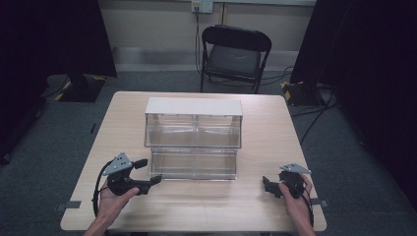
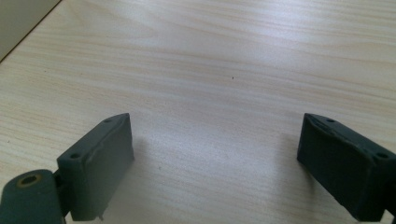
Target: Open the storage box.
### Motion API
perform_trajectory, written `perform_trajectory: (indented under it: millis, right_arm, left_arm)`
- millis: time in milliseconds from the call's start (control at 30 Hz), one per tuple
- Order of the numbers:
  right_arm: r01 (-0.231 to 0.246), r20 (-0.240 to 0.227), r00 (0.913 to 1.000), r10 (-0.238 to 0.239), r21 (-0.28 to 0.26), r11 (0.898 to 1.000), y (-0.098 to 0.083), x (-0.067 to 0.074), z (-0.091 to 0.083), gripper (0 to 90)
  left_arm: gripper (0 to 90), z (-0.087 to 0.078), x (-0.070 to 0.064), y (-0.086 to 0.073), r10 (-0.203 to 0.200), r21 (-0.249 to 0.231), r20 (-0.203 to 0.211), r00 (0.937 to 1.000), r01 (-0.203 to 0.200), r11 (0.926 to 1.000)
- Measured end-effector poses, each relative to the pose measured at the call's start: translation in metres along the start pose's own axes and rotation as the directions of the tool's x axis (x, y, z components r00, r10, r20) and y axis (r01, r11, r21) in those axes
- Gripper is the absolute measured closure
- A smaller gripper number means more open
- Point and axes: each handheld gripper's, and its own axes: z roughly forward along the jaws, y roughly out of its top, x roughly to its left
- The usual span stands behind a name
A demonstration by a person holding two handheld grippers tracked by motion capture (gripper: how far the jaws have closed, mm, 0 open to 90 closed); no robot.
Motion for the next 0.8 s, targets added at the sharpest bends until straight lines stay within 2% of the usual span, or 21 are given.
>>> perform_trajectory:
  millis: [367,433,500,633,800]
  right_arm:
    - [0.000,-0.001,1.0000,0.000,0.000,1.000,0.000,0.000,0.000,9.5]
    - [0.000,-0.001,1.0000,0.000,0.000,1.000,0.000,0.000,0.000,9.4]
    - [-0.001,-0.001,1.0000,0.001,0.001,1.000,0.000,0.000,0.000,9.2]
    - [0.001,-0.001,1.0000,-0.001,0.002,1.000,0.001,0.000,0.001,8.6]
    - [0.001,-0.001,1.0000,-0.001,0.002,1.000,0.001,0.000,0.001,8.5]
  left_arm:
    - [15.6,-0.002,0.003,0.003,0.000,0.001,-0.004,1.0000,0.000,1.0000]
    - [15.6,-0.002,0.003,0.005,-0.012,-0.015,-0.002,0.9999,0.012,0.9998]
    - [15.7,-0.003,0.004,0.008,-0.001,-0.005,-0.001,1.0000,0.001,1.0000]
    - [15.6,-0.002,0.005,0.009,-0.012,-0.009,0.000,0.9999,0.012,0.9999]
    - [15.8,-0.001,0.004,0.011,-0.006,-0.012,-0.001,1.0000,0.006,0.9999]
